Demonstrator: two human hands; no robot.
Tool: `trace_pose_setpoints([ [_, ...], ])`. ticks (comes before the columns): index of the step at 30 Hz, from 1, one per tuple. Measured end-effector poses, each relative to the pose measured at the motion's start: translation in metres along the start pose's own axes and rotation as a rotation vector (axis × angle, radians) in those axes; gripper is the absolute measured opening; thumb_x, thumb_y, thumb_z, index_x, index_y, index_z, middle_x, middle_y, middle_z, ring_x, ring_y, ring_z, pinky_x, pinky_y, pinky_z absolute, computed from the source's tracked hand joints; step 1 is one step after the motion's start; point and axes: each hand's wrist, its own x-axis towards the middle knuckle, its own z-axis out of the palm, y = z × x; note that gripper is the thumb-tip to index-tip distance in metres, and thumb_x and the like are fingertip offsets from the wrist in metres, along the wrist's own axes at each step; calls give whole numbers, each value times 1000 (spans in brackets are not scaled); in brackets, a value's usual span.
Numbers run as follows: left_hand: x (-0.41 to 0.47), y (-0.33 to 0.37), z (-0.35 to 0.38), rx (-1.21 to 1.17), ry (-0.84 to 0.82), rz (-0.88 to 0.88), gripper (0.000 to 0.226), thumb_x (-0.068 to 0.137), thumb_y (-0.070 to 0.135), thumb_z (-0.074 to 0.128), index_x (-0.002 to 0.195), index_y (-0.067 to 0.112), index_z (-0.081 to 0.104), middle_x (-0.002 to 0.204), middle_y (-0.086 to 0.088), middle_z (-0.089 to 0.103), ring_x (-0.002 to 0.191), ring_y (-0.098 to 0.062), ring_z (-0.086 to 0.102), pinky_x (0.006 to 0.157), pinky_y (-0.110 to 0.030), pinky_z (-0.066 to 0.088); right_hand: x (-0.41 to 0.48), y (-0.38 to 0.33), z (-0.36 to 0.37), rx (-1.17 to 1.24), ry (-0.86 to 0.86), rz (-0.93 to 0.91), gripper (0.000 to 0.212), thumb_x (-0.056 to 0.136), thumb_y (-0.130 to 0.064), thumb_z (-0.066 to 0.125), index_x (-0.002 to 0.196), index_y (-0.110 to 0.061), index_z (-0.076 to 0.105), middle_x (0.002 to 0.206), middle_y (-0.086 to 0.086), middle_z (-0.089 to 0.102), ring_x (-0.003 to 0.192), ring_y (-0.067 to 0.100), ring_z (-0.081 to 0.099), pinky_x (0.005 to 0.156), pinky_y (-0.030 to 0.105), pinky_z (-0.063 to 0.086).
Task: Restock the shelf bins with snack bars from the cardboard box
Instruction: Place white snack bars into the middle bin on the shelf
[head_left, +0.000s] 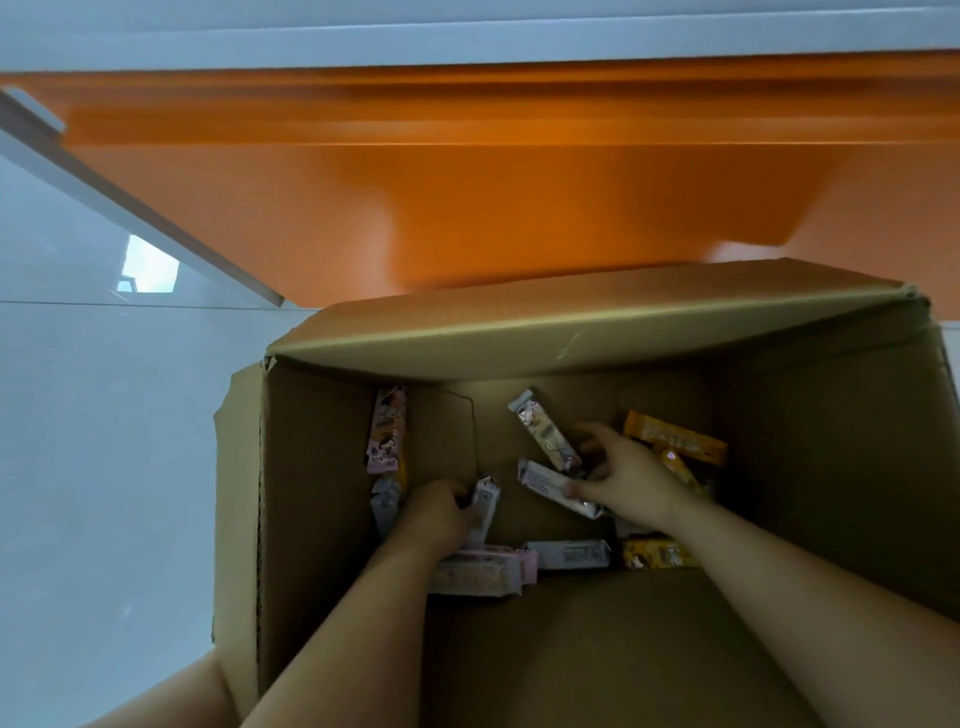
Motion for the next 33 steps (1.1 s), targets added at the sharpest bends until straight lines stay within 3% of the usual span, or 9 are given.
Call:
trace_pose_setpoints([
  [3, -12, -2, -14, -90, -80, 45, 47, 92, 24, 61, 136, 18, 47, 134, -5, 53, 108, -15, 54, 90, -29, 45, -5, -5, -2, -67, 40, -109, 70, 79, -21, 75, 140, -23, 40, 131, -2, 52, 98, 7, 56, 73, 14, 44],
  [6, -23, -2, -29, 75, -207, 62, 58, 86, 26, 69, 138, 23, 43, 137, -1, 50, 118, -16, 51, 99, -32, 43, -8, -14, 3, -196, 87, -200, 55, 78, -24, 75, 128, -21, 53, 120, -1, 56, 95, 7, 53, 73, 17, 41],
  [10, -38, -1, -32, 321, -296, 48, 67, 84, 14, 69, 142, 24, 37, 141, -1, 44, 127, -21, 45, 104, -37, 42, -9, -22, 12, -181, 7, -172, 48, 79, -22, 75, 123, -19, 57, 101, -5, 57, 80, 4, 51, 72, 20, 41],
  [15, -45, -18, -32, 250, -286, 73, 54, 84, 15, 70, 133, 21, 48, 132, -1, 52, 119, -18, 51, 102, -36, 44, -10, -21, 11, -144, -9, -111, 46, 80, -23, 74, 123, -18, 56, 106, -4, 59, 87, 8, 55, 75, 22, 44],
  [19, -42, -11, -40, -77, -115, 170, 35, 87, 18, 67, 121, 21, 57, 116, 4, 57, 103, -9, 53, 76, -18, 45, -10, -24, 9, -37, -42, -99, 50, 81, -20, 73, 128, -17, 54, 113, 0, 60, 96, 11, 58, 85, 28, 50],
  [24, -42, -3, -30, -261, 80, 193, 46, 91, 15, 61, 134, 24, 49, 138, 3, 50, 127, -13, 46, 96, -27, 41, -10, -39, 15, 20, -94, -128, 58, 84, -18, 70, 136, -22, 45, 128, 2, 53, 112, 16, 56, 92, 26, 45],
  [28, -49, -9, -35, -343, 314, 91, 45, 94, 12, 56, 136, 25, 47, 141, -4, 46, 126, -20, 47, 93, -28, 44, -9, -46, 31, -39, -154, -133, 55, 87, -13, 66, 137, -21, 45, 135, 0, 51, 118, 15, 52, 92, 23, 45],
  [30, -56, -10, -37, -390, 324, 59, 46, 94, 13, 56, 137, 26, 45, 142, -4, 44, 123, -20, 49, 92, -31, 48, -8, -53, 39, -87, -224, -146, 53, 88, -7, 62, 137, -17, 46, 131, 3, 55, 116, 15, 53, 88, 21, 44],
  [33, -68, -13, -34, -439, 258, -20, 48, 95, 14, 56, 140, 24, 43, 139, -4, 48, 115, -20, 53, 79, -24, 45, -6, -62, 49, -128, -288, -154, 49, 87, -3, 59, 134, -15, 50, 127, 7, 58, 107, 16, 56, 76, 15, 46],
])
